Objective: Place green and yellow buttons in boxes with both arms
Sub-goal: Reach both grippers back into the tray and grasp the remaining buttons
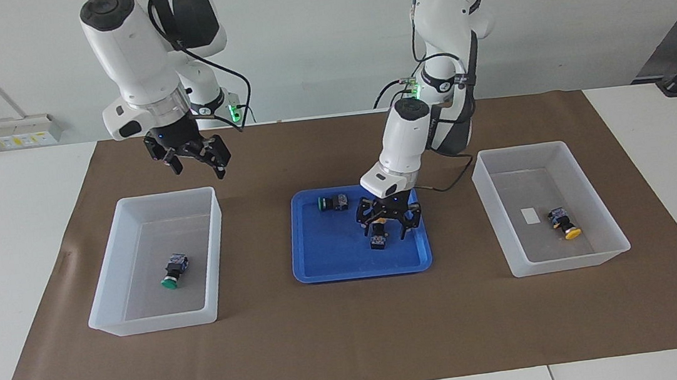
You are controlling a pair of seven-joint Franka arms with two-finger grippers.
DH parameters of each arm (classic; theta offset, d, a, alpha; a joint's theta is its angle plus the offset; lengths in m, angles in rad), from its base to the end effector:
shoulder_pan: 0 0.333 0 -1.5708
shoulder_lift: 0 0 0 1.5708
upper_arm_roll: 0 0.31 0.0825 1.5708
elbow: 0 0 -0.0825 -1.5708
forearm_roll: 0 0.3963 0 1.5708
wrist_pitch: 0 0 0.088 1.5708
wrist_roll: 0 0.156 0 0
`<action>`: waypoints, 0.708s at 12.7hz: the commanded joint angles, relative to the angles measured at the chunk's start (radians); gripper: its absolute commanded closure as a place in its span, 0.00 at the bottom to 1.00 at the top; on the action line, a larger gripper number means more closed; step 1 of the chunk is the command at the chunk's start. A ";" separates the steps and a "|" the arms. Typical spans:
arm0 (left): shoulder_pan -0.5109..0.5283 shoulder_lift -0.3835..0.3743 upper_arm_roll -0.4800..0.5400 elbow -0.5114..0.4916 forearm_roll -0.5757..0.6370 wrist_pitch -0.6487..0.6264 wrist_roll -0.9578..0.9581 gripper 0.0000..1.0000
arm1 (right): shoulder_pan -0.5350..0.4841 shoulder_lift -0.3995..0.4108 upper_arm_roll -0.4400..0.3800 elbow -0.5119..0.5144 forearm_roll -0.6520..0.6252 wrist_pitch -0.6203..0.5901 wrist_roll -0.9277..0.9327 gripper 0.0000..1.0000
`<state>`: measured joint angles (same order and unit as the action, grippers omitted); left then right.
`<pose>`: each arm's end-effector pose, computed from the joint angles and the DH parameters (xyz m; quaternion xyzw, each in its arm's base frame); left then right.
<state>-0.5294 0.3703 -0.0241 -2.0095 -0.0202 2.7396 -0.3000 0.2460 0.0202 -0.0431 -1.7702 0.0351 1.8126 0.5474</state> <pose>0.5615 -0.3461 0.2473 0.9771 -0.1144 0.1589 0.0829 0.5720 0.1225 0.4815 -0.9843 0.1753 -0.0042 0.0196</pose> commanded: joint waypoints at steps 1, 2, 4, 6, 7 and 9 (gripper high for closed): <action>-0.020 0.010 0.015 0.006 0.006 0.012 -0.021 0.21 | 0.025 0.041 -0.001 -0.020 0.037 0.056 0.077 0.00; -0.021 0.012 0.015 0.005 0.006 0.012 -0.028 0.33 | 0.050 0.056 -0.001 -0.023 0.037 0.069 0.112 0.00; -0.032 0.010 0.015 -0.005 0.006 0.012 -0.059 0.47 | 0.067 0.061 -0.001 -0.034 0.037 0.091 0.147 0.00; -0.032 0.010 0.015 -0.006 0.006 0.011 -0.061 0.49 | 0.067 0.072 -0.001 -0.037 0.066 0.102 0.155 0.00; -0.032 0.009 0.016 -0.008 0.006 0.008 -0.061 0.53 | 0.068 0.076 -0.001 -0.038 0.100 0.117 0.183 0.00; -0.035 0.006 0.018 -0.008 0.006 -0.004 -0.064 0.87 | 0.099 0.096 -0.001 -0.057 0.106 0.148 0.256 0.00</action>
<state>-0.5450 0.3783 -0.0241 -2.0110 -0.0202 2.7390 -0.3431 0.3207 0.1056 -0.0437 -1.7992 0.1145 1.9140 0.7424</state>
